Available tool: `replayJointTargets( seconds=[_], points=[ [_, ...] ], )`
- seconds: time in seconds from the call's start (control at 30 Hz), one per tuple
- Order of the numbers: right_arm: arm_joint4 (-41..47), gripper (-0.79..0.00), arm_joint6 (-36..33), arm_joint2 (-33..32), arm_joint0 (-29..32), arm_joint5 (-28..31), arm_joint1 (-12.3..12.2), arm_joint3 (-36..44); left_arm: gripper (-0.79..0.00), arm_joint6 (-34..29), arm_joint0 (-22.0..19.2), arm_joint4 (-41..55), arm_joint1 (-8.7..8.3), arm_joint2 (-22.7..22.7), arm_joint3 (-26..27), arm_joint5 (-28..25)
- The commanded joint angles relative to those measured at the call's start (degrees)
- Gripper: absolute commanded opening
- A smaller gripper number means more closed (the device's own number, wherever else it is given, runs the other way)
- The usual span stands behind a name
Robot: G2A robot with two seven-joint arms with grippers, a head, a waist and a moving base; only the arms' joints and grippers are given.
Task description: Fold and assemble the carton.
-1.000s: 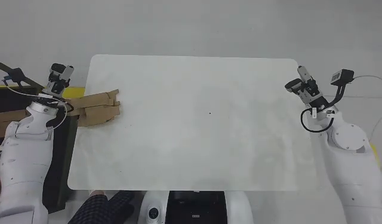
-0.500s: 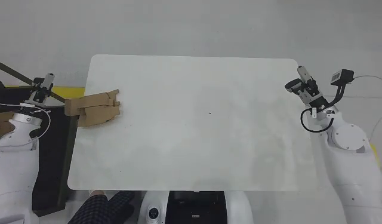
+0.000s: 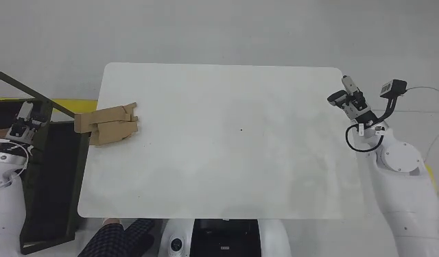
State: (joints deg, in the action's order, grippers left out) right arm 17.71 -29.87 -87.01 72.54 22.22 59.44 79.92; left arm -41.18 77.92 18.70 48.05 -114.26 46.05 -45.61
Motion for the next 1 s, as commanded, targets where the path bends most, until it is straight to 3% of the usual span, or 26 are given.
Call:
replayJointTargets(
  seconds=[0.0, 0.33, 0.53, 0.77, 0.97],
  points=[
    [0.0, 0.0, 0.0, 0.0, 0.0, 0.0, 0.0, 0.0, 0.0, 0.36, 0.0, -0.25, 0.0, -0.01, 0.04, -0.02],
    [0.0, 0.0, 0.0, 0.0, 0.0, 0.0, 0.0, 0.0, 0.0, 0.36, 0.0, -0.25, 0.0, -0.01, 0.04, -0.02],
    [0.0, 0.0, 0.0, 0.0, 0.0, 0.0, 0.0, 0.0, 0.0, 5.97, 1.91, -7.32, 0.26, 1.25, -0.44, 0.88],
    [0.0, 0.0, 0.0, 0.0, 0.0, 0.0, 0.0, 0.0, 0.0, 8.38, 3.29, -11.57, 0.48, 2.36, -5.43, -2.28],
    [0.0, 0.0, 0.0, 0.0, 0.0, 0.0, 0.0, 0.0, 0.0, 10.95, 0.69, -17.57, 0.78, 5.13, -10.11, -5.06]
  ],
)
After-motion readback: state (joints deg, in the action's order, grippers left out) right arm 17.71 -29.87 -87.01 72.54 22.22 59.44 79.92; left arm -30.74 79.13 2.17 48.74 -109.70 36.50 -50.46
